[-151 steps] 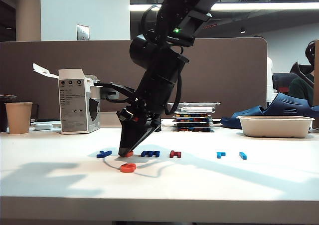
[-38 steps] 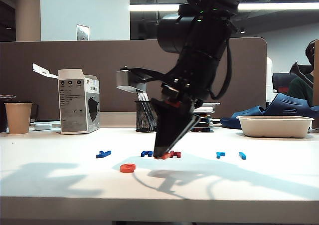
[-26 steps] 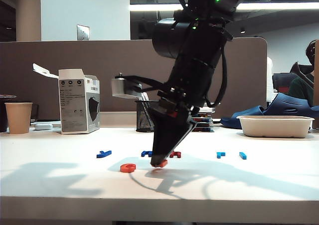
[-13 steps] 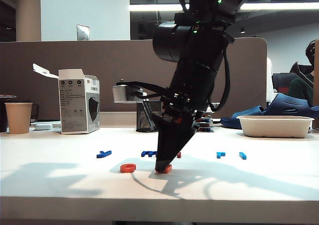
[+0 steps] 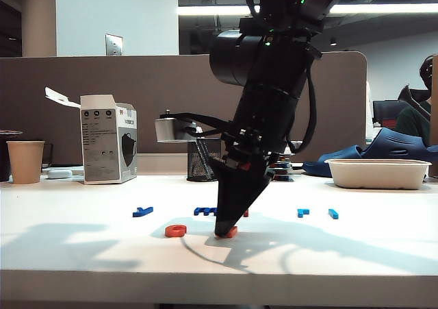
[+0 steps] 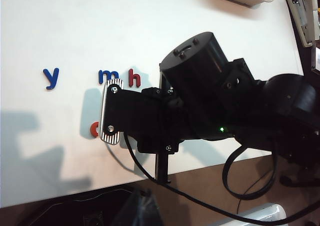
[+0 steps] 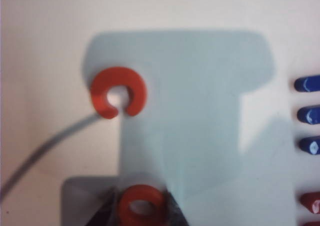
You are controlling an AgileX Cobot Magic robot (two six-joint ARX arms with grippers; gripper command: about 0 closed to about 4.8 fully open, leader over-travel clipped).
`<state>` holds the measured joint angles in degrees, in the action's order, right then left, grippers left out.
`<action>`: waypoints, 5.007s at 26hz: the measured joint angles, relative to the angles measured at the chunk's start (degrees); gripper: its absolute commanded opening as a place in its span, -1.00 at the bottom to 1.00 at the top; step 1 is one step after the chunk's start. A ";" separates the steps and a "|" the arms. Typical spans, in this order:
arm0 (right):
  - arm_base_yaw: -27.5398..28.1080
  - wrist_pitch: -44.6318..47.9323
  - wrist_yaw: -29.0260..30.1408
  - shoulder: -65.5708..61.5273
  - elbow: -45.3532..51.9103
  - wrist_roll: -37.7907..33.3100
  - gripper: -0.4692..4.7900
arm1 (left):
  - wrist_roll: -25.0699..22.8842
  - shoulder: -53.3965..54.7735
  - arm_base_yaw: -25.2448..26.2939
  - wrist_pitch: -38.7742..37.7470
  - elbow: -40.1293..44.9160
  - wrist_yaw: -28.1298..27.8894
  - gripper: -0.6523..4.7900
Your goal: Select the appropriate letters from the row of letter magnets placed on the table to arrange into the word "car".
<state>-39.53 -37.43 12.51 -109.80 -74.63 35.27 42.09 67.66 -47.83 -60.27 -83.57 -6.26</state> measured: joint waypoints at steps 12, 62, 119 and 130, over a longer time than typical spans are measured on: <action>-1.42 -0.77 0.09 0.00 -0.17 0.07 -0.22 | 0.00 0.02 0.00 0.00 0.00 0.02 -0.78; 0.83 -7.82 -2.91 0.42 -4.74 -0.66 -0.22 | 0.00 0.02 0.00 0.00 0.00 0.02 -0.78; 6.12 -7.48 -20.06 6.93 1.07 -71.10 -0.44 | 0.00 0.00 -0.02 0.00 0.00 0.02 -0.78; 5.86 -0.90 -20.09 2.82 1.64 -73.18 -0.44 | 0.00 0.00 0.00 0.00 0.00 0.00 -0.78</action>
<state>-33.67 -38.33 -7.57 -106.98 -72.99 -37.91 42.09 67.66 -47.83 -60.27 -83.57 -6.26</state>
